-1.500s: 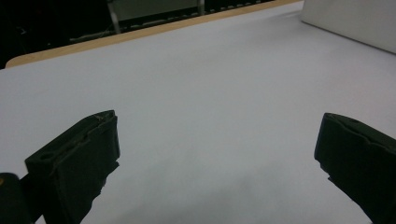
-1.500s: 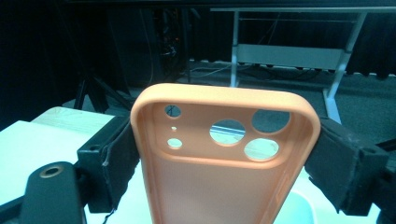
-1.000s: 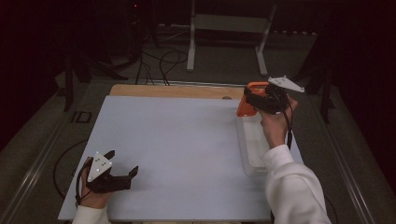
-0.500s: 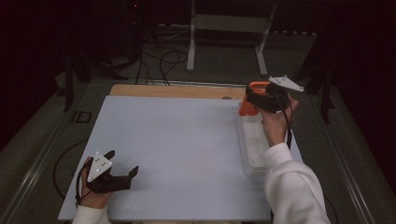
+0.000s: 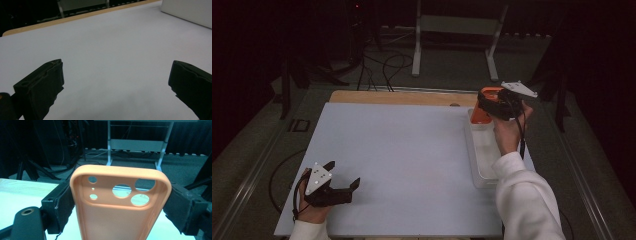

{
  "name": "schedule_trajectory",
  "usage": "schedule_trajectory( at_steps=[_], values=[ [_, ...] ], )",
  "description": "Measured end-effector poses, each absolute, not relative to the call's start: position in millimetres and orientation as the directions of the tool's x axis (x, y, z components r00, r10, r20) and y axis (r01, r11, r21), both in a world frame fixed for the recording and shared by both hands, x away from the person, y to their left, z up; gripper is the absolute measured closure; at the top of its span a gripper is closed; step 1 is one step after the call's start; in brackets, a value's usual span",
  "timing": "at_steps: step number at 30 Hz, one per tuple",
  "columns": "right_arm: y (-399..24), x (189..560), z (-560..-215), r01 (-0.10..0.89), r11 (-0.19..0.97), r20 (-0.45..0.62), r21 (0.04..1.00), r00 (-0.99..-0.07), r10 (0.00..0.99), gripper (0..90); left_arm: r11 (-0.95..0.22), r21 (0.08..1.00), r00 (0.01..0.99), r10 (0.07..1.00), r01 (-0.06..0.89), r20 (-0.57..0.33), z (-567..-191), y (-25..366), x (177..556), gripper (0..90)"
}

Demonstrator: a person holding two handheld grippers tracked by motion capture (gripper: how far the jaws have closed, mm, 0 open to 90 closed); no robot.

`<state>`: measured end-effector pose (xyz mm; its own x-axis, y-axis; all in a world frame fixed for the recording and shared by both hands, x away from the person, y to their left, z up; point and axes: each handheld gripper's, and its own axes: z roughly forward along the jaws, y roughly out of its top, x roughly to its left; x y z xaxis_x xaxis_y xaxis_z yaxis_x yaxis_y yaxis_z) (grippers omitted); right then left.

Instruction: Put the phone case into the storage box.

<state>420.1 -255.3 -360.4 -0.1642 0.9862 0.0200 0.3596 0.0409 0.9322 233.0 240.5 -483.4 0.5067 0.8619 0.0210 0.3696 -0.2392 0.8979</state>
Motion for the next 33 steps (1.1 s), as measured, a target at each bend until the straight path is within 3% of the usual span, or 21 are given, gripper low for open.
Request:
schedule_trajectory(
  at_steps=[33],
  values=[
    [-264.5,437.3,-376.1,0.402,0.022,0.026,0.915,-0.113,0.993,16.4,-0.235,0.9,0.508,0.861,0.366,0.018,-482.9,240.3,232.7,0.8]
  ],
)
